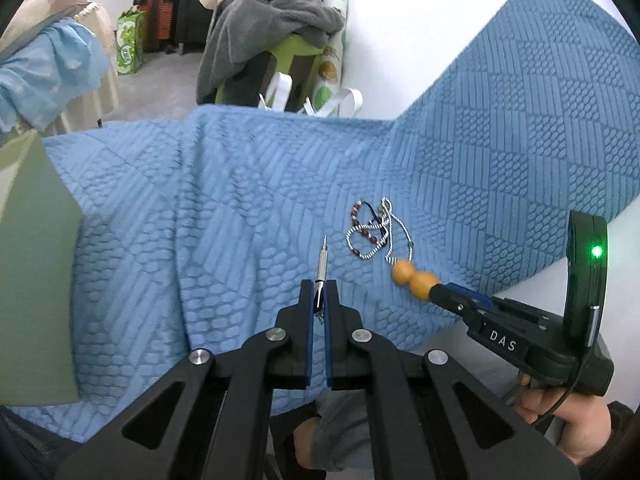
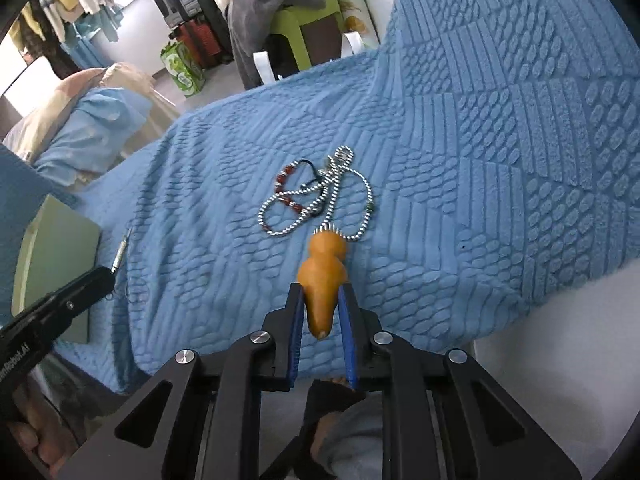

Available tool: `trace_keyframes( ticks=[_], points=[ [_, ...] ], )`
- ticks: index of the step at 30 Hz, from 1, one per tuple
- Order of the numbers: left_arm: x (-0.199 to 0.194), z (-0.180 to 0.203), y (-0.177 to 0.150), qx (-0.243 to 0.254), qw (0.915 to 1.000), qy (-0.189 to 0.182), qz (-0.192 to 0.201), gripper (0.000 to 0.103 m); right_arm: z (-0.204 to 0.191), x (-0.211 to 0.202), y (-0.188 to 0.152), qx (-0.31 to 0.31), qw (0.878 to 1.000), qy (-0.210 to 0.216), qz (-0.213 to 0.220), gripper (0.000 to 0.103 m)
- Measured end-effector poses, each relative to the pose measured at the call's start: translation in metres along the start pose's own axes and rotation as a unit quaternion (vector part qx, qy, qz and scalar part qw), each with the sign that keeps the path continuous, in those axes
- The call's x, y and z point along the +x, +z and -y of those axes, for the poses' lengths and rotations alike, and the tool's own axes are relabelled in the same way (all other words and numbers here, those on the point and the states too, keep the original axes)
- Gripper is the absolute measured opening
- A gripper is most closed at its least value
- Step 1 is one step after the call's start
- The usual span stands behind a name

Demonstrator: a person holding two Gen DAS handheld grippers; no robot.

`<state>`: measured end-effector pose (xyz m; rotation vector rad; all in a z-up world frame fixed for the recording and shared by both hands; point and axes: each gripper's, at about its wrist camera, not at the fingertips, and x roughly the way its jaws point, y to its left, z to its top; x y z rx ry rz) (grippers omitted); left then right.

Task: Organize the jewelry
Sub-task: 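Lift the pin and gourd charm and carry both over the white box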

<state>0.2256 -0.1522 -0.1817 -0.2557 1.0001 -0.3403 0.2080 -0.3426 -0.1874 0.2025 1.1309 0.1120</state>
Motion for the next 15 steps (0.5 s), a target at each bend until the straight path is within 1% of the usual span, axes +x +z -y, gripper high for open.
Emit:
trace_keyframes(
  ticks=[10,15],
  points=[
    [-0.045,-0.018,0.027,-0.007,0.9993,0.012,0.033,0.003,-0.036,-0.023,0.019,-0.024,0.999,-0.006,0.031,0.014],
    [-0.065,-0.026,0.037,-0.011,0.9987,0.018,0.047,0.003,-0.054,-0.037,0.031,-0.034,0.998,-0.002,0.048,0.014]
  ],
)
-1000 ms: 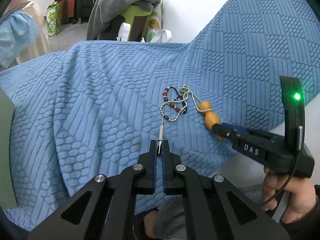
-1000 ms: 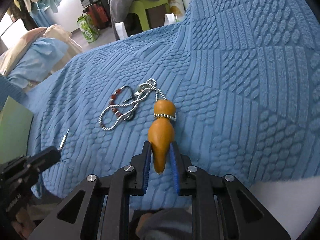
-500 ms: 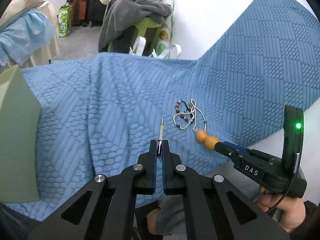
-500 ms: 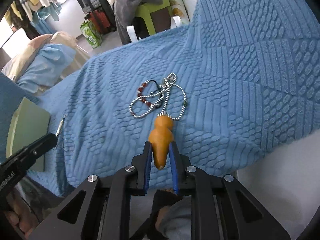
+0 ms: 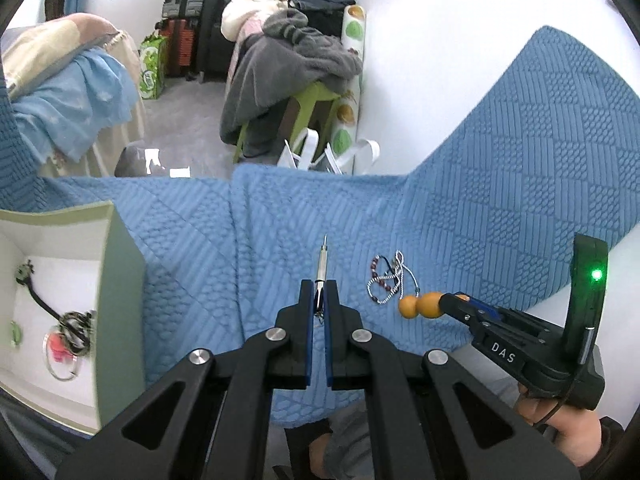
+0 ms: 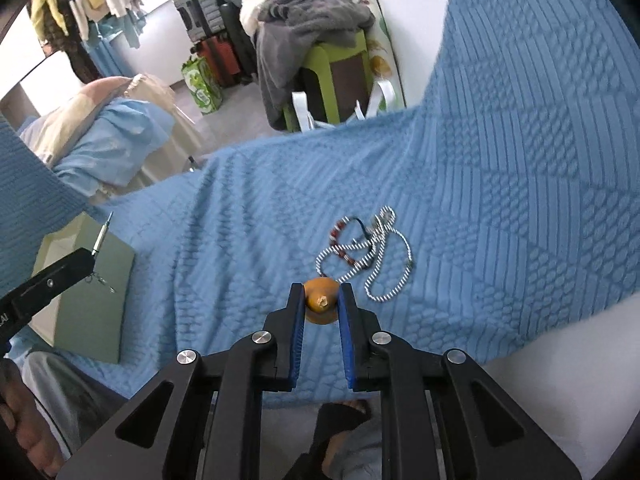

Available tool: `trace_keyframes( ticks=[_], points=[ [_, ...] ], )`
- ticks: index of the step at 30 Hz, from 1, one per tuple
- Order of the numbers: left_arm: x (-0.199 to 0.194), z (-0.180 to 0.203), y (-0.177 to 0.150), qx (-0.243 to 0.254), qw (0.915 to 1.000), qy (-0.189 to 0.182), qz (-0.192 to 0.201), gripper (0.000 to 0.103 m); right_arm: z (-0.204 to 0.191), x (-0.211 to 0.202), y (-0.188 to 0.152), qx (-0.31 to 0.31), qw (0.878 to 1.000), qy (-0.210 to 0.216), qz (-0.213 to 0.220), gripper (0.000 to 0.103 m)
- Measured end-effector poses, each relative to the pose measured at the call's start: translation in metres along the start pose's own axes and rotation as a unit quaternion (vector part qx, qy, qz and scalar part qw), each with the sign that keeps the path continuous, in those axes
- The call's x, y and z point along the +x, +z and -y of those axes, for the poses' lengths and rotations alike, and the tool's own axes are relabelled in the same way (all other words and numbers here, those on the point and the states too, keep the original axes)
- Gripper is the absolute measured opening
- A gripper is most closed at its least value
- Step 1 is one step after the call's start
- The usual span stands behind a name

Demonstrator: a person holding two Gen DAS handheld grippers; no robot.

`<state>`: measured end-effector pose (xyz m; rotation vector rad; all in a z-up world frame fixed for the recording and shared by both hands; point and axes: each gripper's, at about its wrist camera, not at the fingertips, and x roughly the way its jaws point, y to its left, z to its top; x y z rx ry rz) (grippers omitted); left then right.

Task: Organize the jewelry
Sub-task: 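Lift the pin and gourd charm and carry both over the white box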

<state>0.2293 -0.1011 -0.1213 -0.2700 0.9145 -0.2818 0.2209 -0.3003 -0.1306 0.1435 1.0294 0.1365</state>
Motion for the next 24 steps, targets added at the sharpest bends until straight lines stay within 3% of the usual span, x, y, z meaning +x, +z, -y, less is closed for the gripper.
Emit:
trace_keyframes(
  ticks=[13,24],
  points=[
    [-0.053,-0.043,0.038,-0.007,0.9983,0.042,0.04,0.004,-0.073,-0.041,0.063,-0.048,0.997,0.015,0.059,0.014],
    [-0.097,-0.107,0.062,-0.027,0.995,0.073,0.062,0.004,-0.153,-0.054,0.083,-0.08,0.993,0.041,0.077,0.014]
  ],
)
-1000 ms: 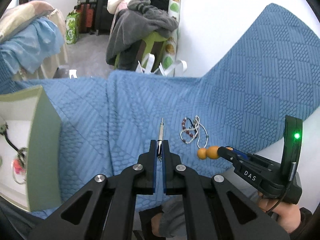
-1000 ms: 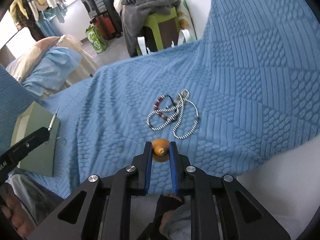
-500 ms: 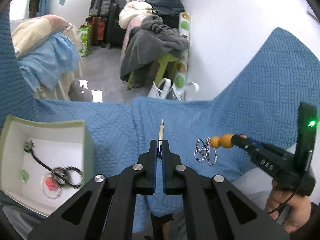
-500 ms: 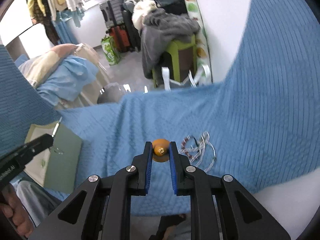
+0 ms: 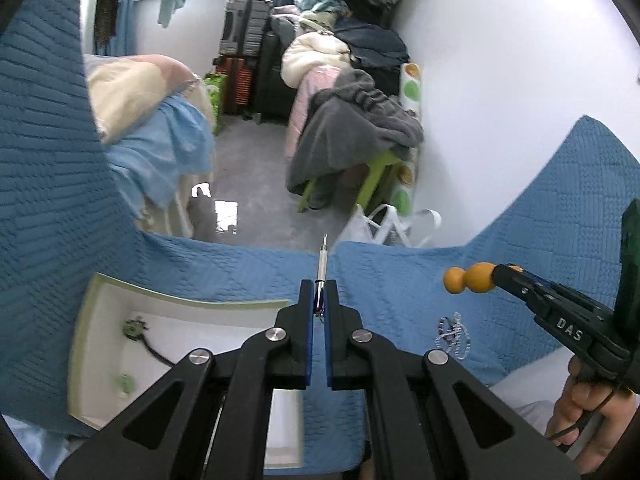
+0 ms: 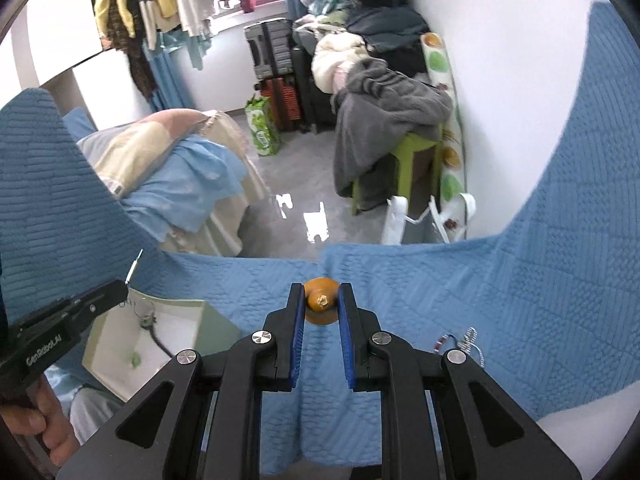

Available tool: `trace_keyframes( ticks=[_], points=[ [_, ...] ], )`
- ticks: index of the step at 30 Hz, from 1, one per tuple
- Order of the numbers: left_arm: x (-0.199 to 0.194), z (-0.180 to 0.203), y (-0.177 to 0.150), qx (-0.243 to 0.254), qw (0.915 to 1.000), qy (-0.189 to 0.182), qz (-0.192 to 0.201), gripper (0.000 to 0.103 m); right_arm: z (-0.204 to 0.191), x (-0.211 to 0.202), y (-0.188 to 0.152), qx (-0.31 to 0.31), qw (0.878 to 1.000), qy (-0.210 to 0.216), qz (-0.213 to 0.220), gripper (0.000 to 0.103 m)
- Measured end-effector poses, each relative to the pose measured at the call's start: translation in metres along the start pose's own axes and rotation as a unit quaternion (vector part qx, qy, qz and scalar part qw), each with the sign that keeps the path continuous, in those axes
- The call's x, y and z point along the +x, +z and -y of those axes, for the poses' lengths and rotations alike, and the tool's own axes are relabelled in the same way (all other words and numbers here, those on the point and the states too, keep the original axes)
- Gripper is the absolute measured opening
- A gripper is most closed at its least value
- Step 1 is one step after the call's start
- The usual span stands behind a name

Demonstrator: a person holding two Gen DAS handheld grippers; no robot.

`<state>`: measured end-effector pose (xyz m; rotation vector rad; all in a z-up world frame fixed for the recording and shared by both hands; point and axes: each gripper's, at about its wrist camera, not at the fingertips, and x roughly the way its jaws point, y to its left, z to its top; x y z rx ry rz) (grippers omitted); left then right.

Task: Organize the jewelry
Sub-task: 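Lift the pin and gourd charm and carry both over the white box, then open both tools to drop the pin and gourd charm into the box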

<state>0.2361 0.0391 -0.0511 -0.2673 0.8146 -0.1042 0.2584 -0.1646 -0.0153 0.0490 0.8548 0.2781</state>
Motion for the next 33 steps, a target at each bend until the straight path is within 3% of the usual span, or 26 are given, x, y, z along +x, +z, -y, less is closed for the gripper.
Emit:
trace_keyframes(
  ticks=[8,20,33],
  points=[
    [-0.018,-0.052,-0.002,-0.01,0.9997,0.022,-0.006,0.004,-0.066,0.01,-0.003,-0.031,0.999,0.037,-0.003,0.014],
    [-0.001,-0.12,-0.048,-0.046,0.9958,0.04,-0.069,0.004,-0.143,0.053,-0.06,-0.071,0.991,0.09,-0.069,0.014],
    [0.025,-0.136,-0.084,-0.051,0.9879,0.054,-0.136,0.004,-0.16,0.083,-0.108,-0.092,0.982,0.092,-0.135,0.014]
  ],
)
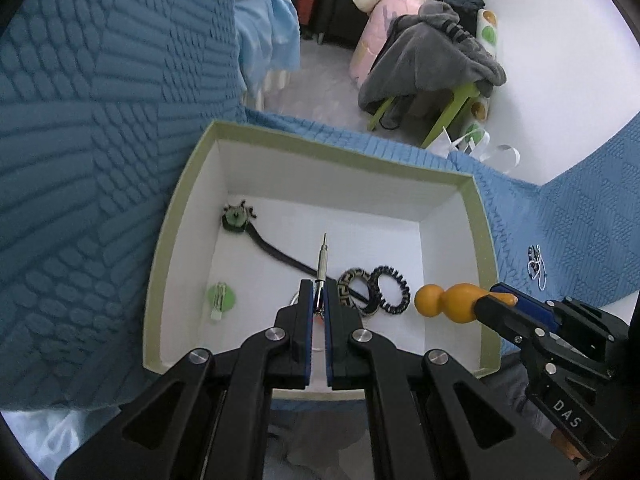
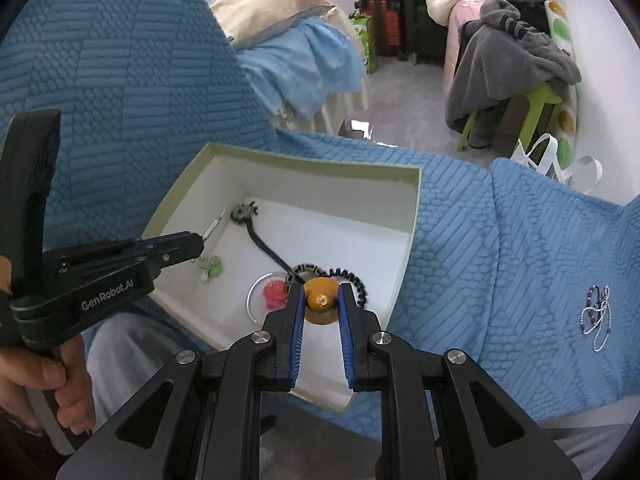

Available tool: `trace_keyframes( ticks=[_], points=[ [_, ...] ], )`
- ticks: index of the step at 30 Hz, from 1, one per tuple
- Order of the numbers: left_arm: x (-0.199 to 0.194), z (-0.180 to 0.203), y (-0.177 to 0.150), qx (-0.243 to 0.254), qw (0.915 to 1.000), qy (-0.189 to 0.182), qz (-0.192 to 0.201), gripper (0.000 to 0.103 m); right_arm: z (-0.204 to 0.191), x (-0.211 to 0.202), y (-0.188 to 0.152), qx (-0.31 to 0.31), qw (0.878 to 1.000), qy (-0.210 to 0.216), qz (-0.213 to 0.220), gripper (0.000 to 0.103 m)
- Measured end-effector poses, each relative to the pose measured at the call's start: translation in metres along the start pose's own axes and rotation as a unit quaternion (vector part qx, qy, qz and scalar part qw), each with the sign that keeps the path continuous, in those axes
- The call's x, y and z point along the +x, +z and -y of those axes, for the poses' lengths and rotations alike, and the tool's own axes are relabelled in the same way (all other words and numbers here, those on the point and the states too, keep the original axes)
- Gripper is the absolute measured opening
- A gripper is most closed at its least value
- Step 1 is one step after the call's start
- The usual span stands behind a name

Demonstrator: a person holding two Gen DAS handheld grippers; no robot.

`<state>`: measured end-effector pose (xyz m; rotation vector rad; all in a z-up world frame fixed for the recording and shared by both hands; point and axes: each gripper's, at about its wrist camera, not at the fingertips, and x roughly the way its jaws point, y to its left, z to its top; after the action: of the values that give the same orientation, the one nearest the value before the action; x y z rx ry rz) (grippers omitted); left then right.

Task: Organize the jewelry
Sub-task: 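Open both tools to drop the pin and gourd charm into the box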

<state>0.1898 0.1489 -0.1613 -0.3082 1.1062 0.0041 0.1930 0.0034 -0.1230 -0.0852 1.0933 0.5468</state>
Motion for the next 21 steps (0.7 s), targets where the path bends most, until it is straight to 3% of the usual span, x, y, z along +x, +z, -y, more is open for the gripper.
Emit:
trace_keyframes(
  ticks=[12,13,15,16,21],
  points=[
    [-0.005,0.002,-0.018,-0.028,0.9996,-0.003,0.009,0.006,-0.004,0.002,-0.012,-0.029,1.0,0.009,-0.001,0.015],
    [-0.005,0.001,-0.018,-0.033,0.9994,-0.003,0.011,0.009,-0.003,0.001,-0.011,-0.027,1.0,0.012,0.0,0.015],
    [-0.01,0.001,-0.017,-0.04,0.999,0.0,0.022,0.035,0.0,-0.006,-0.01,-0.023,0.999,0.022,0.011,0.021],
    [-0.013,0.002,-0.017,-0.041,0.9987,0.004,0.029,0.039,0.0,-0.009,-0.009,-0.024,0.999,0.025,0.016,0.027],
    [-0.034,0.009,-0.012,-0.041,0.9974,0.003,0.059,0.04,0.003,-0.033,-0.001,-0.038,0.998,0.028,0.047,0.028]
  ],
)
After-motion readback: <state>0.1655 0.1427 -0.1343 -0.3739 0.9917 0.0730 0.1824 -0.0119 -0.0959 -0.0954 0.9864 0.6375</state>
